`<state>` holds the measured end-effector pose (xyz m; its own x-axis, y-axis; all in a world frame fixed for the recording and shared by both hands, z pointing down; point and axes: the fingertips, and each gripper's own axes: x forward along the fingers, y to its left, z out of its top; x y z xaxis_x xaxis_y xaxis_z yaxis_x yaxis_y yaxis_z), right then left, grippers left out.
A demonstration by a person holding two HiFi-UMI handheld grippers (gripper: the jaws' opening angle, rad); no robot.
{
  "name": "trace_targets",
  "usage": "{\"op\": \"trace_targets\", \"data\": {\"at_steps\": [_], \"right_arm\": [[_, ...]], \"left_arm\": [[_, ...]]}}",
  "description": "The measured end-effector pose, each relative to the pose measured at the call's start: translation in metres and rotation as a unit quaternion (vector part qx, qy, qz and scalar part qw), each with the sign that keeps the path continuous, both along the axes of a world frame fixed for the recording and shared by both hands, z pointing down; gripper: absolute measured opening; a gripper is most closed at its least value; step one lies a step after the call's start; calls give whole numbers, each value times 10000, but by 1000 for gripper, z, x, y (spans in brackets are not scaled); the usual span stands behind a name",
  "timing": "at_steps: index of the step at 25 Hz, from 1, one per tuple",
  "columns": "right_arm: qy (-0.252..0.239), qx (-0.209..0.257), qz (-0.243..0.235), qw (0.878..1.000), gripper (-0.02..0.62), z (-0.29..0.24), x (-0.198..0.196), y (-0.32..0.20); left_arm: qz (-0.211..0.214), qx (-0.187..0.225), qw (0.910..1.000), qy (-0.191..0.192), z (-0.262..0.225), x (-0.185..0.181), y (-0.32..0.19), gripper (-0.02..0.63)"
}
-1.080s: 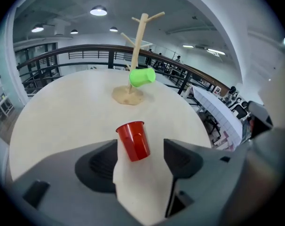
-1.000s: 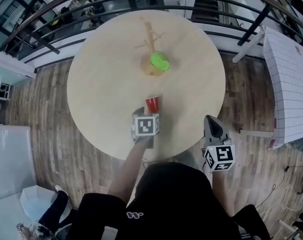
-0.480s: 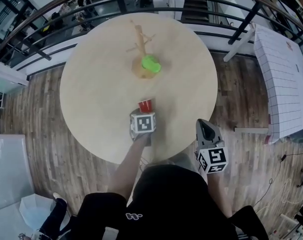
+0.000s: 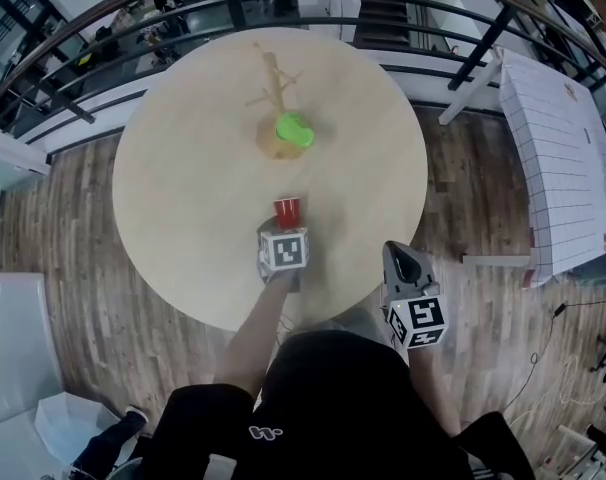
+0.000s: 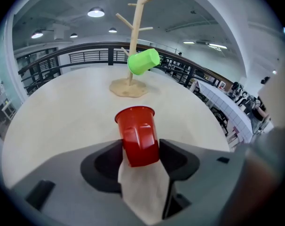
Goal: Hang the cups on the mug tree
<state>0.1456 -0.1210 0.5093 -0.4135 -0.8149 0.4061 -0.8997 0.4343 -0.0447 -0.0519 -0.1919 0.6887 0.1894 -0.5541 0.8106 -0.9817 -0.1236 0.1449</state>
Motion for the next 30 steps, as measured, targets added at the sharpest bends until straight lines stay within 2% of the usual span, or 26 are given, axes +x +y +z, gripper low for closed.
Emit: {"op": "trace_targets", "data": {"at_steps": [5, 13, 17, 22, 26, 30], "right_arm": [[-46, -39, -49, 10000, 9, 4, -3, -1], [-77, -26, -378, 9993, 9, 11, -24, -8], [-158, -13, -624, 9979, 9, 11, -40, -13], [-237, -34, -935, 9953, 9, 12, -63, -15], [-319, -37, -1100, 9934, 9, 11, -75, -17], [-364, -51, -1231, 9917, 9, 10, -84, -17]], "left_arm": [[3, 115, 9999, -10, -9, -7, 4, 245], [-20, 787, 9967, -192, -58, -42, 7, 242], [214, 1295, 9904, -436, -91, -52, 10, 242], [184, 1818, 9809, -665, -131, -72, 23, 242], [126, 2011, 9759, -838, -152, -90, 31, 242], [271, 2070, 9689, -1328, -164, -115, 24, 242]]}}
